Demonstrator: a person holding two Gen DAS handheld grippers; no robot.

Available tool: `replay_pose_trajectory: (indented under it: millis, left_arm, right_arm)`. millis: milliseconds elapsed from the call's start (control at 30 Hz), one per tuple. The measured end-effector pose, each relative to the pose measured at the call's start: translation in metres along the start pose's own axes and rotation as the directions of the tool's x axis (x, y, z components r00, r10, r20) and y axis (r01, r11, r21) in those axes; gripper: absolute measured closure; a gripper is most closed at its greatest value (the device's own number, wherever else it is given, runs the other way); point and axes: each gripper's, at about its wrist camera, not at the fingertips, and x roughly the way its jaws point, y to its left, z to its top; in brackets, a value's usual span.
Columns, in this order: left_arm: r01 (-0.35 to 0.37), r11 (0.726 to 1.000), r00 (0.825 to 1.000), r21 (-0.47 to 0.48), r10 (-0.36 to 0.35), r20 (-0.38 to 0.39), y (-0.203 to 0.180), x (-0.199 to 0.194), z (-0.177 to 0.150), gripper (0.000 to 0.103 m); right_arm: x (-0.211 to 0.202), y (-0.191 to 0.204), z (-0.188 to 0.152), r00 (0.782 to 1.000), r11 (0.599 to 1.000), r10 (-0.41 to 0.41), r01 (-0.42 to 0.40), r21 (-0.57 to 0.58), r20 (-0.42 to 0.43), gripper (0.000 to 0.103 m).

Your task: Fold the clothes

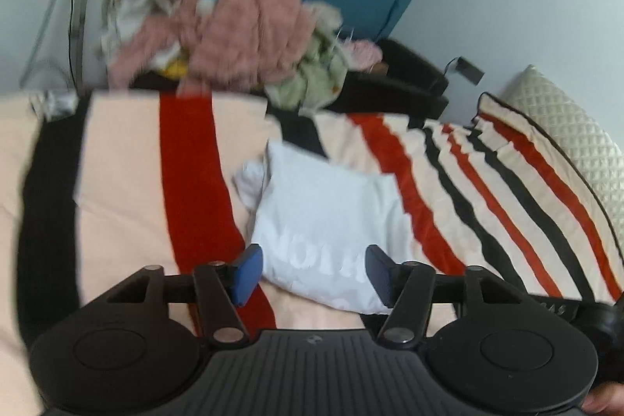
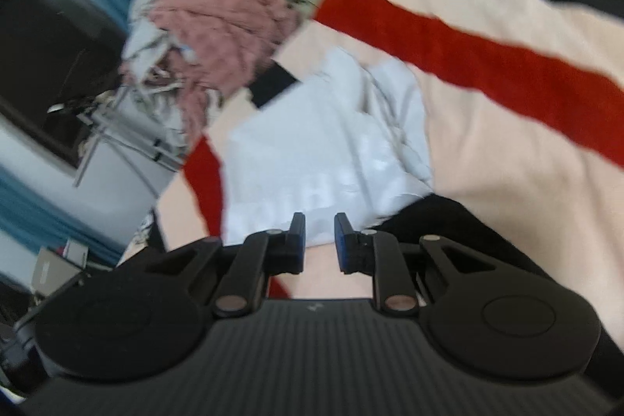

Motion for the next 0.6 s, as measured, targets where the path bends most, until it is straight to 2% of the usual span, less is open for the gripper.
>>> replay_pose_trajectory:
  millis: [167, 267, 300, 333, 367, 433, 467, 533, 600]
  left_arm:
    - [-0.016, 0.997, 0.997, 0.082, 0.009, 0.076, -0.031, -0.085, 0.002, 0.036]
    - [-0.032, 0.992, 0.991, 0.123, 0.016, 0.13, -0.049, -0.135, -0.001, 0.03]
    - [-0.037, 0.99, 0.989, 0.135, 0.017, 0.147, -0.054, -0.152, -0.003, 0.028]
    - [-0.041, 0.988, 0.986, 0.146, 0.017, 0.163, -0.059, -0.166, -0.005, 0.025]
    - [-0.045, 0.986, 0.983, 0.158, 0.015, 0.182, -0.064, -0.183, -0.008, 0.023]
    - [-0.051, 0.982, 0.975, 0.181, 0.01, 0.223, -0.073, -0.213, -0.016, 0.019]
    - [-0.059, 0.98, 0.97, 0.192, 0.011, 0.243, -0.078, -0.227, -0.021, 0.017]
    - [-0.072, 0.973, 0.958, 0.218, 0.007, 0.285, -0.086, -0.259, -0.034, 0.006]
    - [-0.08, 0.969, 0.946, 0.235, 0.0, 0.324, -0.092, -0.283, -0.047, 0.001]
  right_arm:
    - [-0.066, 0.038, -0.003, 0.997, 0.991, 0.03, -0.021, -0.129, 0.072, 0.083]
    - [-0.111, 0.059, -0.009, 0.99, 0.979, 0.038, -0.009, -0.206, 0.136, 0.081]
    - [-0.125, 0.065, -0.012, 0.987, 0.973, 0.044, -0.008, -0.231, 0.153, 0.077]
    - [-0.138, 0.072, -0.016, 0.984, 0.966, 0.051, -0.006, -0.257, 0.168, 0.06]
    - [-0.151, 0.076, -0.02, 0.98, 0.961, 0.066, -0.012, -0.278, 0.185, 0.037]
    - [-0.175, 0.084, -0.03, 0.97, 0.949, 0.097, -0.023, -0.313, 0.223, 0.017]
    - [-0.186, 0.087, -0.035, 0.965, 0.943, 0.11, -0.026, -0.331, 0.239, 0.018]
    - [-0.204, 0.092, -0.046, 0.96, 0.933, 0.123, -0.026, -0.358, 0.25, 0.018]
    - [-0.22, 0.093, -0.059, 0.955, 0.927, 0.13, -0.022, -0.375, 0.265, 0.018]
